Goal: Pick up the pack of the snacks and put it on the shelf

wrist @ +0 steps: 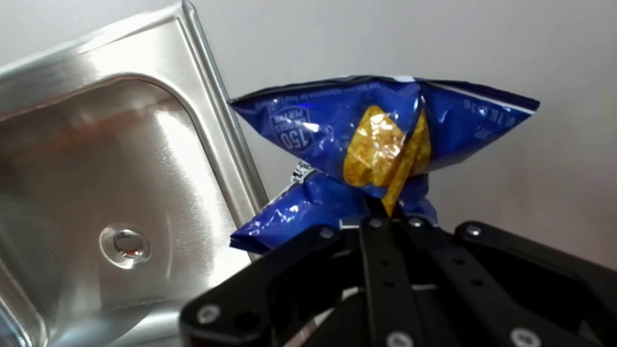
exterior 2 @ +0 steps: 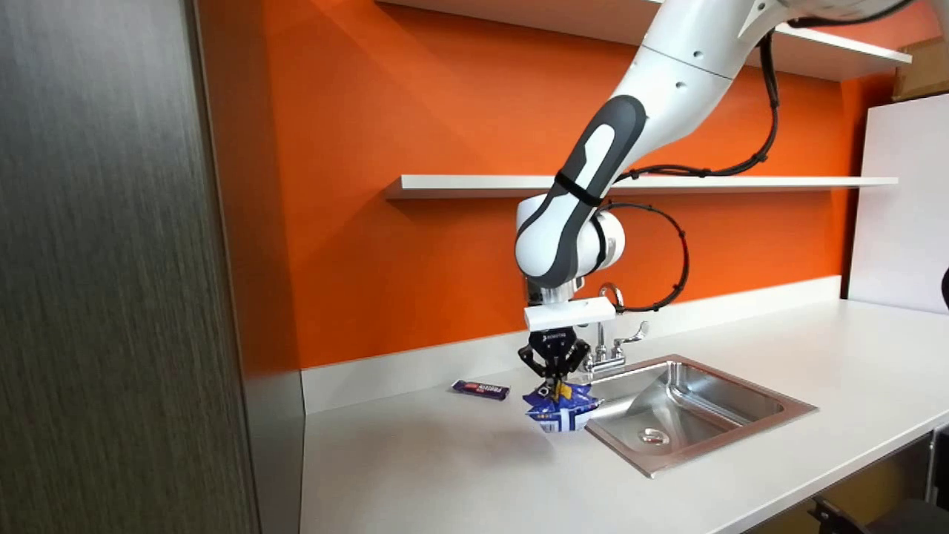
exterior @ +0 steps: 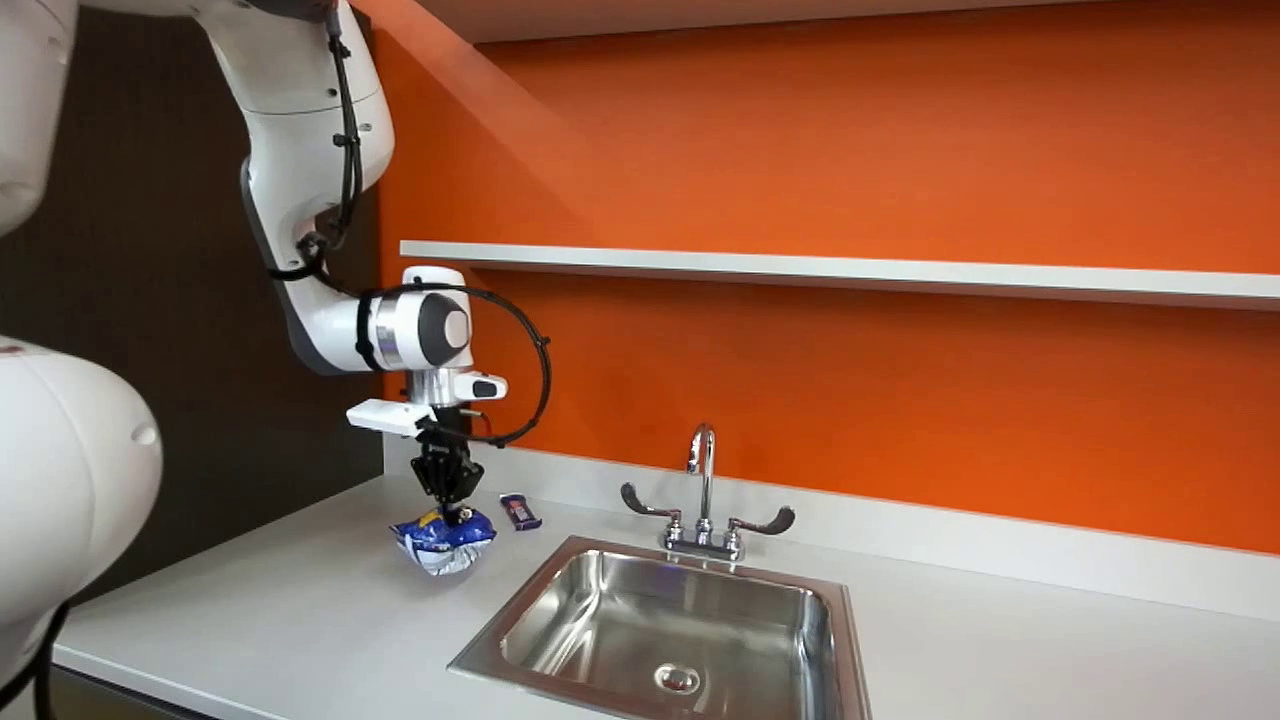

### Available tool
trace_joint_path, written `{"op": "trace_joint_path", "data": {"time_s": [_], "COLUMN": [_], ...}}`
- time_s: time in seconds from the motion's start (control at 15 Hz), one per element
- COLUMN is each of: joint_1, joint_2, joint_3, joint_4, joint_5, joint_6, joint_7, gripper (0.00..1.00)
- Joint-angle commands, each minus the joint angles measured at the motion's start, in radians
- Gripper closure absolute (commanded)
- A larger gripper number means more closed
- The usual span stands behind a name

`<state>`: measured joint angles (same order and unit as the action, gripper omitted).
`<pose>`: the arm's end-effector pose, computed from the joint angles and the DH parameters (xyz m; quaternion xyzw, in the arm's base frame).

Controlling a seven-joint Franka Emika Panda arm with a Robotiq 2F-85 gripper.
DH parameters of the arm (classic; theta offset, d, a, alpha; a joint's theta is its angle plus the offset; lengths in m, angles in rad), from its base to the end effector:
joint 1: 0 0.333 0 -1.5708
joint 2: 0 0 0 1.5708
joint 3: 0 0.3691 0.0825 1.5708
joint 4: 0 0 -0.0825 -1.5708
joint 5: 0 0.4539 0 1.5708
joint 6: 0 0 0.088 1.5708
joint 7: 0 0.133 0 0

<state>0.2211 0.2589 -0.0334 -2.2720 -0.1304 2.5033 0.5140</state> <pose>0.5765 0.1079 0.2089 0.9930 -0.1094 0.0015 0.0446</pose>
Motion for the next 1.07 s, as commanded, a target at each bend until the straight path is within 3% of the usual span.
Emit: {"op": "trace_joint_path", "data": {"time_s": [0.0, 0.47, 1.0], "joint_1": [-0.014, -0.026, -0.038], "joint_2": [-0.161, -0.475, -0.739], "joint_3": [0.024, 0.117, 0.247], "joint_4": [-0.094, -0.190, -0.091], "joint_5": [-0.013, -0.027, -0.036], "joint_6": [-0.082, -0.248, -0.333], "joint_7": [-0.037, -0.068, -0.110], "gripper": [1.00, 1.00, 1.00]}}
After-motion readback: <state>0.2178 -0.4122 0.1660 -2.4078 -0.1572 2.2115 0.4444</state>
